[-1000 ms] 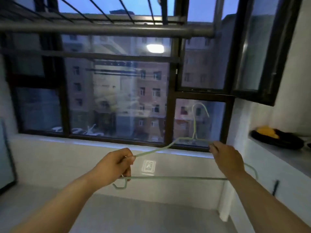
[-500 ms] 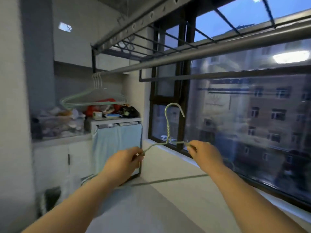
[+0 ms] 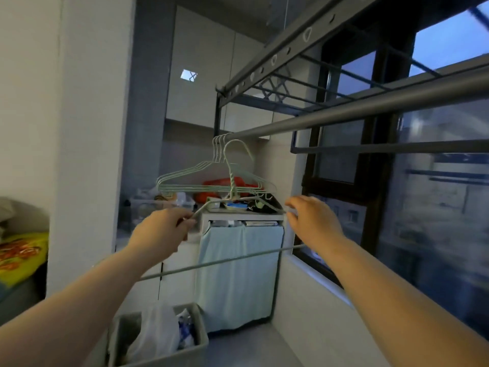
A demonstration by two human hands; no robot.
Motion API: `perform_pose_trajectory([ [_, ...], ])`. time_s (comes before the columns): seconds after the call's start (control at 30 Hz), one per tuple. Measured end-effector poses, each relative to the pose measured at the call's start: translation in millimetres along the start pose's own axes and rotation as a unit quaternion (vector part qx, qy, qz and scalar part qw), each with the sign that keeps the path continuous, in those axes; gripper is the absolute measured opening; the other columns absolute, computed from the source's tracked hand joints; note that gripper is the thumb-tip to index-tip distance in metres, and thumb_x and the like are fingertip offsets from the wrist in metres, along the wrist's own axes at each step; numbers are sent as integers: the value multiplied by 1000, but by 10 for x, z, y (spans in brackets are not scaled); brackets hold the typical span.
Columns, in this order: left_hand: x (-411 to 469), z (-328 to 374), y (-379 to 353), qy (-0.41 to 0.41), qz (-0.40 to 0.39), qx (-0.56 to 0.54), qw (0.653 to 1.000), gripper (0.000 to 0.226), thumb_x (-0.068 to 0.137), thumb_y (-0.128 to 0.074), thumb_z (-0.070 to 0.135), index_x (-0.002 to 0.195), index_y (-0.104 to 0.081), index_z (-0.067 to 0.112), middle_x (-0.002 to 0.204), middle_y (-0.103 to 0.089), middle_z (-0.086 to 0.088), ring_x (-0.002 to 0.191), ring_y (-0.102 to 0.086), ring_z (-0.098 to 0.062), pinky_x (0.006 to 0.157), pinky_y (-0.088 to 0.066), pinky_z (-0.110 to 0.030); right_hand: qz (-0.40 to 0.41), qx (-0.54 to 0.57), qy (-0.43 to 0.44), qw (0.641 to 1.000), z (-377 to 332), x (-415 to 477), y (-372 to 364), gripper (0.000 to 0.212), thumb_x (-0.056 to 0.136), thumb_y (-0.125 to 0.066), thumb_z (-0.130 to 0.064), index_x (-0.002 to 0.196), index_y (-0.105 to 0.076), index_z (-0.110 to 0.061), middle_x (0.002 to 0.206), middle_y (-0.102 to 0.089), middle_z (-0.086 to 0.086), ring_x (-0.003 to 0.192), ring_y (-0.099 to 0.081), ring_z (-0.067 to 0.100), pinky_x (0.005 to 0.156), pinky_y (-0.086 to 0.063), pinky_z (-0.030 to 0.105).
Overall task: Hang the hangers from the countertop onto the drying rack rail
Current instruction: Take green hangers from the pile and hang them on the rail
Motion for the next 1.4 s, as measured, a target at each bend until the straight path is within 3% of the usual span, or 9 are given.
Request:
perform_pose_trajectory([
  [0.2,1000,-432,-122,-3,-3,-33,999,17,93,-46,16,82,-60,16,60,-55,1,50,-52,-16,61,-48,-30,52,-169,86,980,-214,853,-245,32,91,-52,-15,122,-55,-10,125,-57,7,117,-48,24,99,-39,35],
  [0.3,1573,-536,-161,-30,2,-30,999,18,93,-46,16,78,-58,16,67,-59,-4,51,-52,-17,54,-40,-26,135,-285,140,939,-395,1343,-229,39,52,-84,-3,88,-70,-2,93,-68,18,91,-65,32,85,-52,45],
  [0.4,2081,-588,-177,-52,3,-50,997,17,93,-46,14,82,-59,12,66,-57,-6,46,-52,-14,53,-44,-23,106,-396,81,909,-538,1742,-212,41,94,-43,-8,134,-39,-2,146,-31,20,140,-21,34,116,-10,48],
  [0.5,2506,-637,-219,-58,-8,-85,995,21,94,-45,14,76,-56,11,58,-53,-1,43,-51,-13,50,-46,-25,123,-485,-28,865,-589,1991,-140,44,99,-31,-16,141,-25,-5,151,-21,19,142,-8,36,115,1,54],
  [0.67,2887,-631,-384,-76,-36,-115,990,20,95,-44,14,86,-60,8,55,-53,-1,46,-52,-14,47,-43,-24,98,-467,-91,874,-603,2182,-131,30,96,-40,-8,125,-42,-4,122,-52,16,114,-47,32,102,-31,43],
  [0.77,3005,-599,-498,-82,-51,-130,987,19,95,-44,14,82,-57,10,53,-53,-2,45,-50,-13,46,-40,-24,91,-468,-84,875,-594,2186,-132,30,94,-42,-9,124,-42,-5,119,-53,14,108,-50,30,93,-36,38],
  [1.03,3192,-496,-718,-62,-93,-178,978,30,96,-40,12,122,-54,6,62,-52,-2,49,-50,-14,46,-40,-24,89,-490,-74,864,-528,2161,-163,36,96,-37,-11,131,-36,-5,123,-51,13,111,-49,29,91,-36,36],
  [1.23,3239,-546,-795,-65,-109,-158,979,20,95,-41,11,101,-60,6,61,-52,-4,47,-51,-15,44,-40,-24,102,-485,-76,865,-482,2125,-195,40,97,-35,-13,136,-30,-6,131,-47,15,118,-44,33,97,-33,40],
  [1.4,3219,-596,-856,-69,-126,-144,979,17,95,-40,9,88,-55,12,60,-51,-2,46,-52,-13,42,-42,-22,129,-495,-63,857,-428,2063,-260,60,84,-12,-14,143,-19,-8,140,-38,14,127,-36,33,109,-25,40],
])
Point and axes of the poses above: each hand's wrist, its own x-axis towards the middle knuckle, its own y-axis out of the back of the hand, z = x × y, the point moved 1 cm from there along x, towards the middle knuckle
